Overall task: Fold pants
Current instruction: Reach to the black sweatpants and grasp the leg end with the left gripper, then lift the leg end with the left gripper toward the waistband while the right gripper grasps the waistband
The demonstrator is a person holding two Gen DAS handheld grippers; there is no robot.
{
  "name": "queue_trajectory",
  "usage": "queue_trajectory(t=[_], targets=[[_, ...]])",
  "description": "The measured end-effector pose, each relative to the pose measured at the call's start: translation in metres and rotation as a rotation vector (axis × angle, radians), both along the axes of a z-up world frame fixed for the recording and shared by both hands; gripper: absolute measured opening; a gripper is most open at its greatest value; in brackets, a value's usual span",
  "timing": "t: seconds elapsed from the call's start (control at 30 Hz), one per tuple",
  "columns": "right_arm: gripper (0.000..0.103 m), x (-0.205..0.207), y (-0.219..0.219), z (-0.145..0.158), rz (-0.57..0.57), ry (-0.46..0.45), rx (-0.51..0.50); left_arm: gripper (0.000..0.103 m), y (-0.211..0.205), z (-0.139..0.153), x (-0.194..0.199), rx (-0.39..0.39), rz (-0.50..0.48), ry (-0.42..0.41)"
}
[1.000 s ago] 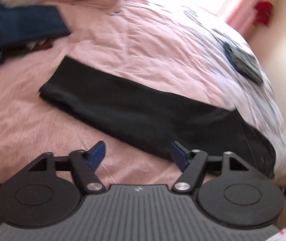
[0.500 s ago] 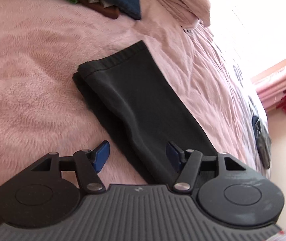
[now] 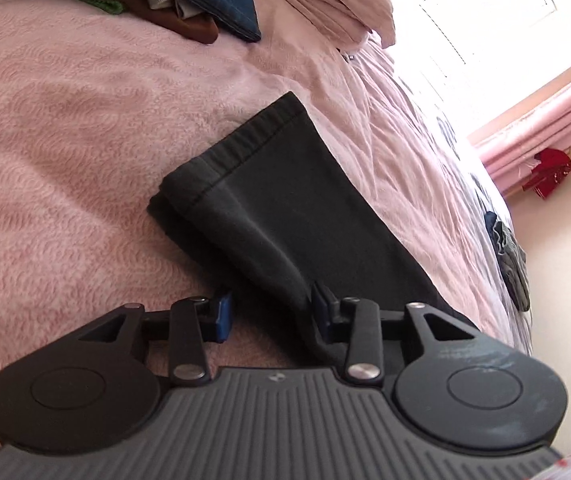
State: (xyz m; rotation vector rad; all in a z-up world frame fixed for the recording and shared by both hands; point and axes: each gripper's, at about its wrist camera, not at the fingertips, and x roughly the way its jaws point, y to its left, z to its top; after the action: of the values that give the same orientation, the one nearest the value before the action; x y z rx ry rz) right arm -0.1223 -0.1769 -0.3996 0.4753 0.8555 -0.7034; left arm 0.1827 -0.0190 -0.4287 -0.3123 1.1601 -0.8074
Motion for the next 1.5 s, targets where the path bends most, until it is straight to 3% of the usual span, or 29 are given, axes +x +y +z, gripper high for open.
queue_trajectory(t=[0.1,0.27,0.5,0.63,0.73,0.8,0.93,1.03,1.2,1.3,1.37,1.4,1.5], targets=[[0.057,0.024,0.014,-0.015,-0.024,0.055,-0.047,0.035,-0.002,-0.002,0.003,-0.004,-0.03,-0.005],[0.057,0.04,0.026,-0.035,0.008,0.136,-0.127,0.027,-0.004,-0.002,0.006,-0.011,-0.032,-0.011],[0.058,0.047,0.027,-0.049,-0.001,0.133,-0.121,0.025,-0.005,-0.008,0.008,-0.019,-0.024,0.003],[0.059,0.046,0.019,-0.044,-0.005,0.118,-0.079,0.013,-0.01,0.006,0.004,-0.001,-0.045,-0.063],[0.059,0.038,0.012,-0.039,0.007,0.081,-0.033,0.01,-0.017,0.025,-0.003,0.024,-0.094,-0.161],[0.059,0.03,0.008,-0.035,0.012,0.043,0.001,0.01,-0.026,0.046,-0.012,0.044,-0.154,-0.268],[0.059,0.0,-0.006,-0.015,-0.029,-0.043,0.058,0.009,-0.045,0.095,-0.036,0.01,-0.242,-0.445],[0.059,-0.038,-0.019,0.002,-0.103,-0.097,0.062,0.009,-0.065,0.137,-0.069,-0.054,-0.336,-0.598],[0.059,-0.119,-0.057,0.02,-0.294,-0.12,0.075,0.009,-0.106,0.185,-0.154,-0.188,-0.554,-0.776],[0.059,-0.164,-0.076,0.027,-0.411,-0.121,0.071,0.011,-0.137,0.188,-0.213,-0.279,-0.722,-0.747],[0.059,-0.191,-0.088,0.031,-0.474,-0.12,0.068,0.027,-0.159,0.171,-0.254,-0.298,-0.867,-0.676],[0.059,-0.202,-0.092,0.03,-0.496,-0.117,0.073,0.038,-0.169,0.158,-0.271,-0.278,-0.929,-0.632],[0.059,-0.226,-0.103,0.025,-0.553,-0.103,0.097,0.039,-0.183,0.119,-0.3,-0.16,-1.031,-0.58]])
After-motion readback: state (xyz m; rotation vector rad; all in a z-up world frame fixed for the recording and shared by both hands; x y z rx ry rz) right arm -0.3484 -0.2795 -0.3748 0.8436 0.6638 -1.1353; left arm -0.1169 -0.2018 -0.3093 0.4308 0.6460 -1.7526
